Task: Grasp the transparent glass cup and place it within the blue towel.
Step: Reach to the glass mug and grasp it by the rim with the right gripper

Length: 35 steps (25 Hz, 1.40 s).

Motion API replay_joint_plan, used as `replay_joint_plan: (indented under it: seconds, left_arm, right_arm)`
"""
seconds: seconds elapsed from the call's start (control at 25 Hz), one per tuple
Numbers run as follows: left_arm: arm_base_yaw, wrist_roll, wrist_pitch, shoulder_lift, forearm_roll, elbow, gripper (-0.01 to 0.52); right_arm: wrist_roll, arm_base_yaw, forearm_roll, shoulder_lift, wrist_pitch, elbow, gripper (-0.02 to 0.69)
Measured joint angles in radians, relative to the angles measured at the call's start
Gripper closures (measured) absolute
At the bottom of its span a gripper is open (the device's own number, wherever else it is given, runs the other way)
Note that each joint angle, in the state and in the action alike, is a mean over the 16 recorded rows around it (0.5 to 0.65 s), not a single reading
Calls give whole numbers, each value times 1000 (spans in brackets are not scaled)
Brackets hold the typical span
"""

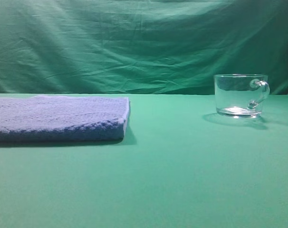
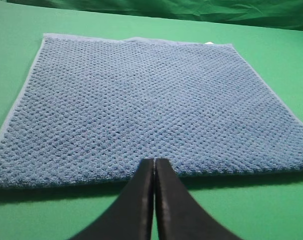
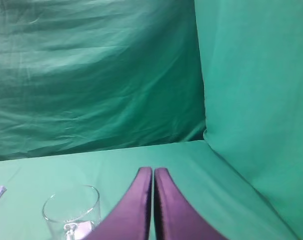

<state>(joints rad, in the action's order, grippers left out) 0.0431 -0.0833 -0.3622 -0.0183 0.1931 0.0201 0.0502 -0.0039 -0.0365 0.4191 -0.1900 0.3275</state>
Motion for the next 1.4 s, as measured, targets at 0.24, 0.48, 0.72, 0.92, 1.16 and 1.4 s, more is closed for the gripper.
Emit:
replay_joint_plan:
  seconds: [0.24, 0.48, 0.72, 0.92, 1.16, 1.4]
  left_arm:
    - [0, 0, 0, 0, 0, 0, 514]
    - [0, 0, 0, 0, 0, 0, 514]
    - [0, 0, 0, 0, 0, 0, 514]
    - [0, 0, 0, 0, 0, 0, 514]
    - [0, 0, 0, 0, 0, 0, 514]
    - [0, 0, 0, 0, 0, 0, 514]
  right_arm:
    - [-77, 91, 0, 241, -84, 127, 665]
    - [-127, 191, 5, 478, -241, 271, 665]
    - [-158, 243, 28, 723, -421, 447, 581]
    - [-186, 248, 64, 910, -515, 575, 391]
    - [-234, 248, 106, 1092, -526, 675, 157]
    - [-253, 248, 128, 1239, -470, 737, 95]
